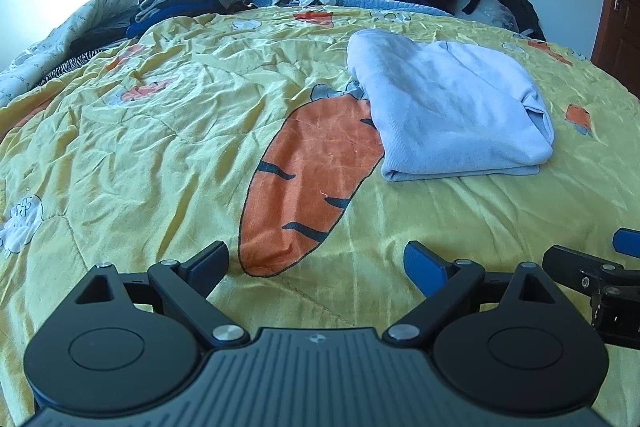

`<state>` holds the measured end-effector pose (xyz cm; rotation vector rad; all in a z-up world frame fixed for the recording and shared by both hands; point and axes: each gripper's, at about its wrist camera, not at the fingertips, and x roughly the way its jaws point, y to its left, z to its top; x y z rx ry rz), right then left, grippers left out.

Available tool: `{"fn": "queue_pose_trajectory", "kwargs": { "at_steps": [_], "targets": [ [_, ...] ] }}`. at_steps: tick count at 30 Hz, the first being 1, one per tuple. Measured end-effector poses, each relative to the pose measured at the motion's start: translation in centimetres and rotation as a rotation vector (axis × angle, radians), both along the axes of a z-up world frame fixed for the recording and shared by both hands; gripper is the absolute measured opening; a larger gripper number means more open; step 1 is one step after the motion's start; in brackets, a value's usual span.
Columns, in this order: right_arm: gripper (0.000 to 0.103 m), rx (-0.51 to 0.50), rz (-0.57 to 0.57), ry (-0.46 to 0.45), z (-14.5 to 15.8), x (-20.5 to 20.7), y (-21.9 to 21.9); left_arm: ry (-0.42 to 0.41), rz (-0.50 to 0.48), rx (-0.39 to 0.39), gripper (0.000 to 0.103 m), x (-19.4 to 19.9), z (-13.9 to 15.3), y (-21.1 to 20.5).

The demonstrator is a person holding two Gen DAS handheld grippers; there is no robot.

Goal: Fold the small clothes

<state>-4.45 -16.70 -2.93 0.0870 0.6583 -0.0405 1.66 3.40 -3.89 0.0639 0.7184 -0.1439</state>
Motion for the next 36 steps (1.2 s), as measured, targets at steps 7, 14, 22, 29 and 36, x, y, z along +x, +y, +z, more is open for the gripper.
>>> {"fn": "queue_pose_trajectory", "kwargs": {
  "at_steps": [7, 14, 22, 29, 36],
  "targets": [
    [0.098, 0.000, -0.001, -0.001, 0.01, 0.00, -0.01, -0.001, 0.008, 0.005, 0.095, 0.09, -0.02, -0.02],
    [0.098, 0.001, 0.000, 0.000, 0.00, -0.01, -0.02, -0.005, 0.003, 0.013, 0.095, 0.03, 0.03, -0.13],
    [0.098, 0.002, -0.001, 0.001, -0.04, -0.05, 0.01, -0.008, -0.002, 0.020, 0.095, 0.04, 0.03, -0.27],
    [0.098, 0.003, -0.002, 0.002, -0.20, -0.16, 0.20, -0.008, -0.001, 0.021, 0.095, 0.04, 0.05, -0.30],
    [0.098, 0.002, 0.000, 0.001, -0.07, -0.09, 0.01, -0.008, -0.002, 0.021, 0.095, 0.03, 0.06, -0.28]
  ]
}}
